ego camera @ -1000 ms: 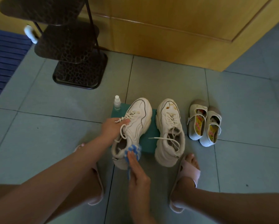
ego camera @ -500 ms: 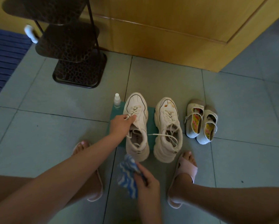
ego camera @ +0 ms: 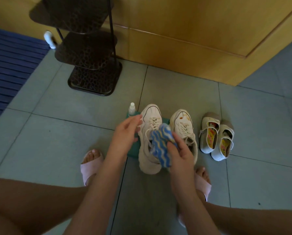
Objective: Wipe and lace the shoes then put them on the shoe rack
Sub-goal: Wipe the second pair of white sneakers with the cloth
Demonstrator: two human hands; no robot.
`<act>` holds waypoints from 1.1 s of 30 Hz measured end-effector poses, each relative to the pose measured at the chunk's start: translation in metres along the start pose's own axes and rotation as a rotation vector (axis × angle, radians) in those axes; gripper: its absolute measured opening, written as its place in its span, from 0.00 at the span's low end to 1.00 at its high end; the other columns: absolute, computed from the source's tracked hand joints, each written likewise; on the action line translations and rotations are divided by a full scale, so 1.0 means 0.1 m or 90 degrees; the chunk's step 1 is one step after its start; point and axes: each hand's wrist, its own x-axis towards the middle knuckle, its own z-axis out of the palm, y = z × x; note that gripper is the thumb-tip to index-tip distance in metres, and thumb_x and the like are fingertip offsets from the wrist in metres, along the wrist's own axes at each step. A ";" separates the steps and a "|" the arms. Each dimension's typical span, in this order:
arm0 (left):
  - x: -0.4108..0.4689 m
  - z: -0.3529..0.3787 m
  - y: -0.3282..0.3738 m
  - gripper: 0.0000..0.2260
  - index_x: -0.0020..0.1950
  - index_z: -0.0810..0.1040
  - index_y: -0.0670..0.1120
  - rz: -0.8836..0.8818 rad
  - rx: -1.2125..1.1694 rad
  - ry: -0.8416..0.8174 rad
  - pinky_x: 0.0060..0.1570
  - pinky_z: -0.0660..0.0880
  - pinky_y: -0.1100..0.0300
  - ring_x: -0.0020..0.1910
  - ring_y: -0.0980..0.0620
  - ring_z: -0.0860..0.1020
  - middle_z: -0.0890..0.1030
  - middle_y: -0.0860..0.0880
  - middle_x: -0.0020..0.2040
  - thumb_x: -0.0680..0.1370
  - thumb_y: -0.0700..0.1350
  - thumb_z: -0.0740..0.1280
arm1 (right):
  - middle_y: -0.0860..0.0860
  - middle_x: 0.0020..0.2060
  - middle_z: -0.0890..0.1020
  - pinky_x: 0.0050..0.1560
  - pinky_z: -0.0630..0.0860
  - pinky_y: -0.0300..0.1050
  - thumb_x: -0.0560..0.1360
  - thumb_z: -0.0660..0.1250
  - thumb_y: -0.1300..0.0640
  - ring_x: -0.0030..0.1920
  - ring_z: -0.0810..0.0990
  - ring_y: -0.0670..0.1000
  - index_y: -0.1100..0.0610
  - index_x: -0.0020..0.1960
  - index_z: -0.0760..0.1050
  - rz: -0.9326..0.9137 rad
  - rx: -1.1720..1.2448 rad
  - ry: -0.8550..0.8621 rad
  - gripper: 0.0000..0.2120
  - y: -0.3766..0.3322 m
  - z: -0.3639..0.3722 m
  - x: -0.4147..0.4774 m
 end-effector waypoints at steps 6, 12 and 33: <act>-0.12 -0.12 -0.28 0.13 0.61 0.77 0.47 -0.012 -0.220 -0.013 0.50 0.78 0.56 0.54 0.51 0.80 0.81 0.48 0.55 0.78 0.45 0.61 | 0.49 0.65 0.73 0.53 0.70 0.23 0.79 0.56 0.67 0.60 0.73 0.41 0.57 0.70 0.66 0.024 -0.156 -0.251 0.21 -0.03 0.50 0.13; 0.14 -0.29 -0.64 0.05 0.54 0.75 0.46 0.006 -0.138 0.215 0.43 0.76 0.61 0.46 0.50 0.80 0.81 0.48 0.48 0.79 0.42 0.62 | 0.53 0.74 0.61 0.72 0.60 0.53 0.76 0.63 0.47 0.74 0.57 0.54 0.52 0.74 0.58 -0.123 -0.575 -0.018 0.30 0.13 0.35 0.58; 1.04 0.47 -0.55 0.16 0.68 0.72 0.44 0.236 0.144 0.061 0.68 0.65 0.59 0.70 0.51 0.67 0.70 0.46 0.70 0.81 0.40 0.58 | 0.44 0.28 0.72 0.35 0.71 0.42 0.75 0.64 0.52 0.31 0.72 0.47 0.45 0.71 0.66 -0.094 -0.636 0.003 0.25 0.54 0.15 0.97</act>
